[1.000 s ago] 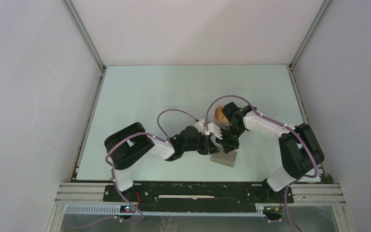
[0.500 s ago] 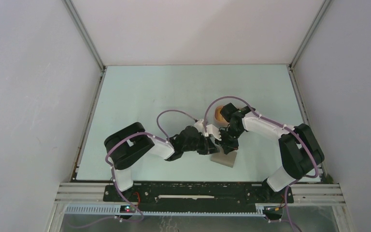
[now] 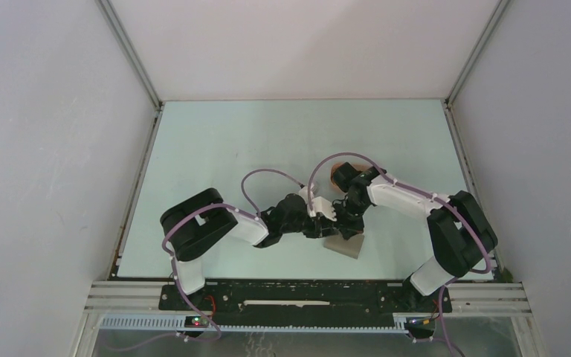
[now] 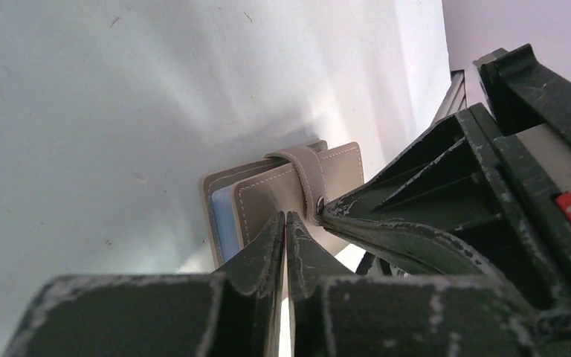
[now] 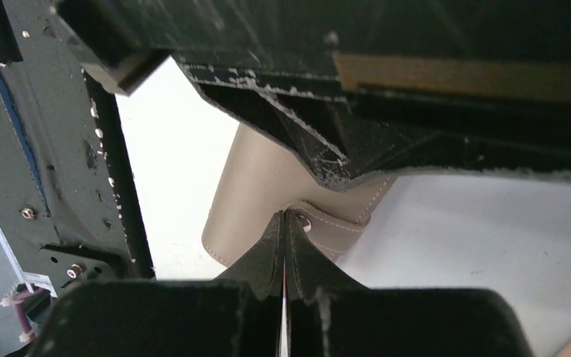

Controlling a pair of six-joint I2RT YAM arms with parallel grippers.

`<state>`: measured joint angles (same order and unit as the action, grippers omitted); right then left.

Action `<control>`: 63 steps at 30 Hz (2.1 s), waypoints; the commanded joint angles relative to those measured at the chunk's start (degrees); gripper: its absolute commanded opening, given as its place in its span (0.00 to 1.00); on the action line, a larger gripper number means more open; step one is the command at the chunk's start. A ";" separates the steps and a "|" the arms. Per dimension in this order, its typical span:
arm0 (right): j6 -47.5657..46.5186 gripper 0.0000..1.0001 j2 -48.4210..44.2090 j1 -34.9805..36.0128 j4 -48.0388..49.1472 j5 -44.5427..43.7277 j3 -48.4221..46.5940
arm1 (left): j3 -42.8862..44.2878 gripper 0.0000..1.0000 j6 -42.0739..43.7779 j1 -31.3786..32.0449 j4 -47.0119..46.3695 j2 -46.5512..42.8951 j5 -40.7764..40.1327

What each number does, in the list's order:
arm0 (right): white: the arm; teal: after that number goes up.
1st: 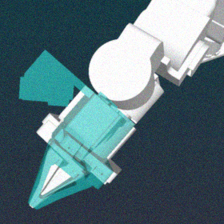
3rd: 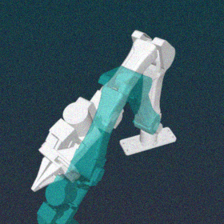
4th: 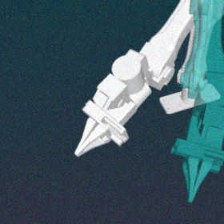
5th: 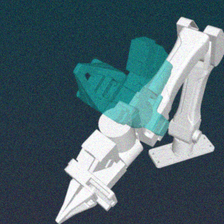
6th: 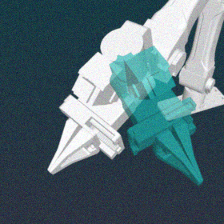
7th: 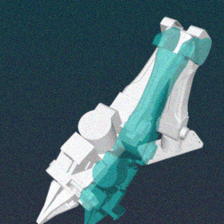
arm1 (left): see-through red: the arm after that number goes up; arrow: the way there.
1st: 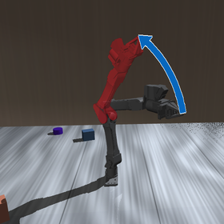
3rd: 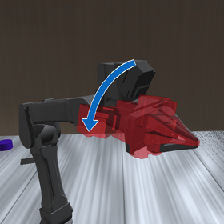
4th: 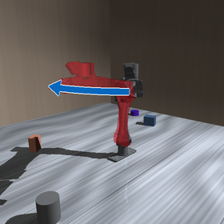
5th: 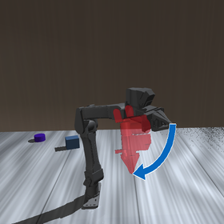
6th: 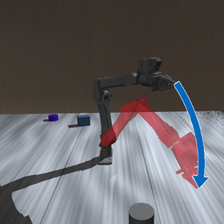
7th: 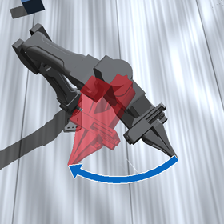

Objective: Put the credit cards into the card holder
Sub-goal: Close the card holder at the center of the board, then move the card holder to the center of the board.

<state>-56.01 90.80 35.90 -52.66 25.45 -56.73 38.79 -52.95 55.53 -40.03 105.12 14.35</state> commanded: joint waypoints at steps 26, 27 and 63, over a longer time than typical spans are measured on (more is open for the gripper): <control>-2.66 0.43 -17.63 -8.14 -8.95 11.31 -0.50 | -5.49 0.42 12.73 0.72 8.25 -22.85 -6.01; -5.42 0.43 -19.28 -8.55 -10.55 11.29 0.66 | -6.00 0.43 14.03 0.73 9.63 -25.16 -6.80; 14.15 0.49 -19.13 -3.65 6.62 -2.13 -10.37 | -4.12 1.00 23.28 -13.45 52.36 -80.63 -18.94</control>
<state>-45.34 81.45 37.50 -43.99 21.61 -65.54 27.00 -30.04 46.41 8.36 23.81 -9.50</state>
